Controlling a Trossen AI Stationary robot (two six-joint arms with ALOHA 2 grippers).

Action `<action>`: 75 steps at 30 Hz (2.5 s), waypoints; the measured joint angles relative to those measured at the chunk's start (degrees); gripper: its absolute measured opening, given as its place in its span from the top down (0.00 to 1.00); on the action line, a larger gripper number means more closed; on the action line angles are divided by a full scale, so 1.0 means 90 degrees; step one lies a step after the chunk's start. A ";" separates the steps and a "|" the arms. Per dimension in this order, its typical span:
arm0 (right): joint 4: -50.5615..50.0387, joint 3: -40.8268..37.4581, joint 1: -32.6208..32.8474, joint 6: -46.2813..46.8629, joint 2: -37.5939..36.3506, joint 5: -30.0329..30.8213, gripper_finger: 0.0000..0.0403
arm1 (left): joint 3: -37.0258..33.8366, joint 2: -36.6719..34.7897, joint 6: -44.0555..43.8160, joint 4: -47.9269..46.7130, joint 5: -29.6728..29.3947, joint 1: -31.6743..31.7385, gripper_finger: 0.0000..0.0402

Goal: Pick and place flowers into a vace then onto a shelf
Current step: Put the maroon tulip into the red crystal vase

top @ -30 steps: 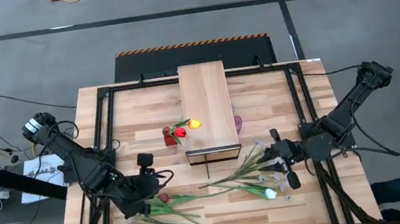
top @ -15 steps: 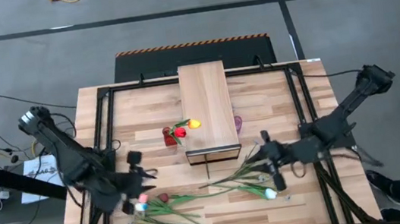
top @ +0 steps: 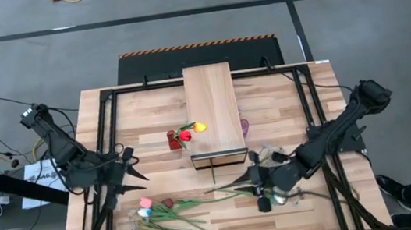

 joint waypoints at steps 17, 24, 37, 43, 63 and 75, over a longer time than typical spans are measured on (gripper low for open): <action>-0.0747 0.1732 -0.0324 0.0796 0.1936 -0.0007 0.77 | -0.1367 -0.0671 0.0271 0.2253 0.0162 -0.0260 0.73; -0.1975 0.2364 -0.0499 0.1880 0.2698 -0.0338 0.77 | -0.1347 -0.0912 0.0406 0.2038 0.0346 -0.0351 0.73; -0.2623 0.2941 -0.0606 0.1889 0.3743 -0.1237 0.77 | -0.1347 -0.1025 0.0207 0.1751 0.0395 -0.0350 0.73; -0.2556 0.2945 -0.0616 0.1891 0.4126 -0.1488 0.77 | -0.1347 -0.1025 0.0131 0.1757 0.0552 -0.0348 0.73; -0.2467 0.2952 -0.0657 0.2806 0.4364 -0.1461 0.98 | -0.1347 -0.1023 0.0004 0.1761 0.0542 -0.0346 0.73; -0.2164 0.2915 -0.0457 0.2438 0.3576 -0.1326 1.00 | -0.1345 -0.1023 -0.0159 0.1762 0.0536 -0.0346 0.73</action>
